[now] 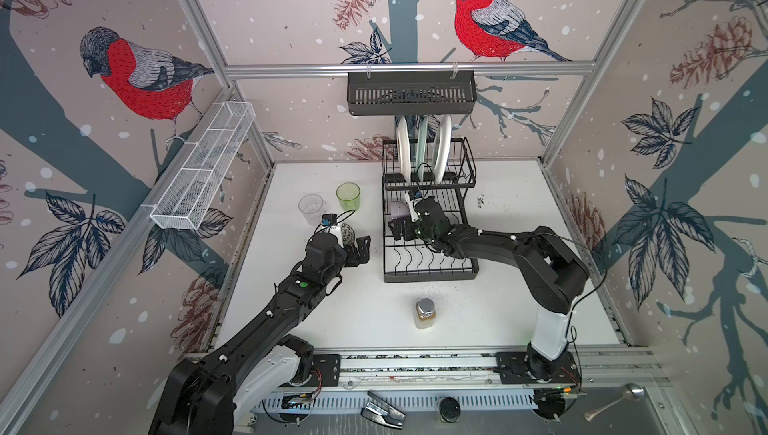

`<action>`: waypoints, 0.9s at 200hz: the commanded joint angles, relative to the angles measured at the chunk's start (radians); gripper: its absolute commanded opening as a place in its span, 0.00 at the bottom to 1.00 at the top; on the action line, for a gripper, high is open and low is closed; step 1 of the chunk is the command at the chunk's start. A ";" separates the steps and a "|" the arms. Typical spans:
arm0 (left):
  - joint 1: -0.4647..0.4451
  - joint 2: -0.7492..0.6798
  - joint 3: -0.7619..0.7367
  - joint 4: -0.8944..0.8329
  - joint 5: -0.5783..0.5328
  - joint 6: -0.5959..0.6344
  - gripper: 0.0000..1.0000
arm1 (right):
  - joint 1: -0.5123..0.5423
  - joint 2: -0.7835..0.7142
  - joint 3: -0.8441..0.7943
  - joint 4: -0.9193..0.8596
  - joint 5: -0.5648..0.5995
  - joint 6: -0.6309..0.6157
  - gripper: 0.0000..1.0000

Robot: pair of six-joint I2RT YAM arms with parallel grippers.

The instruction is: Unload the mixed dishes from the dish rack

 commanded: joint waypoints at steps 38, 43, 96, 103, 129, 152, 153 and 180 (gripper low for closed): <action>0.000 -0.007 -0.004 0.046 0.006 0.002 0.97 | 0.002 0.016 0.022 0.004 0.051 -0.013 0.84; 0.000 -0.007 -0.006 0.046 0.006 0.003 0.97 | 0.003 0.016 0.024 0.003 0.051 -0.013 0.83; 0.000 -0.012 -0.009 0.043 0.001 0.003 0.97 | 0.004 0.022 0.037 0.003 0.055 -0.011 0.76; 0.000 -0.014 -0.009 0.042 0.001 0.003 0.97 | 0.004 0.024 0.039 0.000 0.063 -0.010 0.76; 0.000 -0.016 -0.013 0.048 0.002 0.000 0.97 | 0.004 0.020 0.037 -0.011 0.086 -0.015 0.72; 0.000 -0.012 -0.015 0.056 0.007 -0.004 0.97 | 0.004 0.006 0.024 -0.008 0.093 -0.017 0.69; 0.000 -0.012 -0.016 0.056 0.007 -0.004 0.97 | 0.004 0.005 0.023 -0.006 0.094 -0.017 0.69; 0.000 -0.008 -0.015 0.060 0.011 -0.006 0.97 | 0.008 -0.018 0.001 0.007 0.113 -0.024 0.65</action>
